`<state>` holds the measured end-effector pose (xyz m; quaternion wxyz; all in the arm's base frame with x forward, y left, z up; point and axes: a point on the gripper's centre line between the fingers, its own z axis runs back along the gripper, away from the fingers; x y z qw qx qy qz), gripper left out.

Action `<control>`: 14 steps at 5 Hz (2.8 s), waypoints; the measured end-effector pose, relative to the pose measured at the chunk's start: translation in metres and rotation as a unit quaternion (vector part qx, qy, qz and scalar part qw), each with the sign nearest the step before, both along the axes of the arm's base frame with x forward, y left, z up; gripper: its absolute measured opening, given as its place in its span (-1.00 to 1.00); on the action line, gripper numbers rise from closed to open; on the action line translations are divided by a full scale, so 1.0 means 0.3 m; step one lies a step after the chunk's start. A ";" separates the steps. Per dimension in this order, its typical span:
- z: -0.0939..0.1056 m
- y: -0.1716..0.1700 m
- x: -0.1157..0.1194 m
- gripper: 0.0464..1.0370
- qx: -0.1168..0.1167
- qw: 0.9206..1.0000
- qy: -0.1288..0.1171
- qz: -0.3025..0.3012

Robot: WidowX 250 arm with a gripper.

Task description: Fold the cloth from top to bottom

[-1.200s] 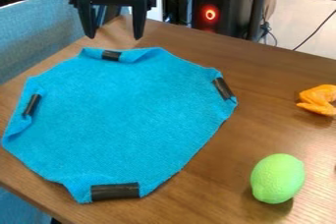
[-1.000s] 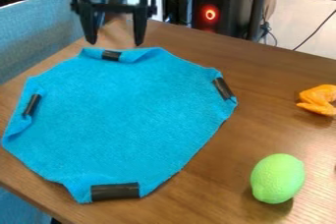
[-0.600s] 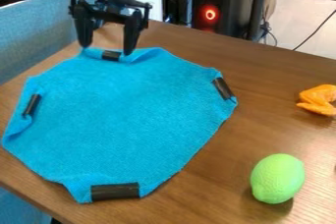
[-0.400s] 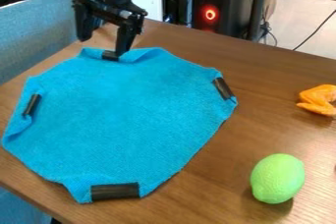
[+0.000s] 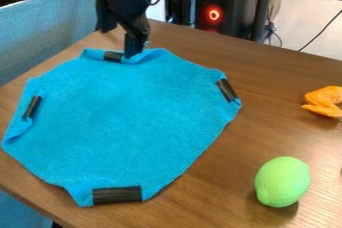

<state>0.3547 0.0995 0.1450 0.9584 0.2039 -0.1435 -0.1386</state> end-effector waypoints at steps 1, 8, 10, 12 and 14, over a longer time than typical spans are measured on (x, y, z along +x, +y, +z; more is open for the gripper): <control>-0.043 0.060 0.038 0.93 0.004 0.990 -0.079 -0.115; -0.158 0.265 0.138 0.93 0.060 0.989 -0.047 -0.127; -0.162 0.274 0.148 0.93 0.060 0.990 -0.043 -0.117; -0.178 0.285 0.152 0.77 0.060 0.992 -0.032 -0.109; -0.196 0.288 0.155 -0.43 0.056 0.993 -0.020 -0.105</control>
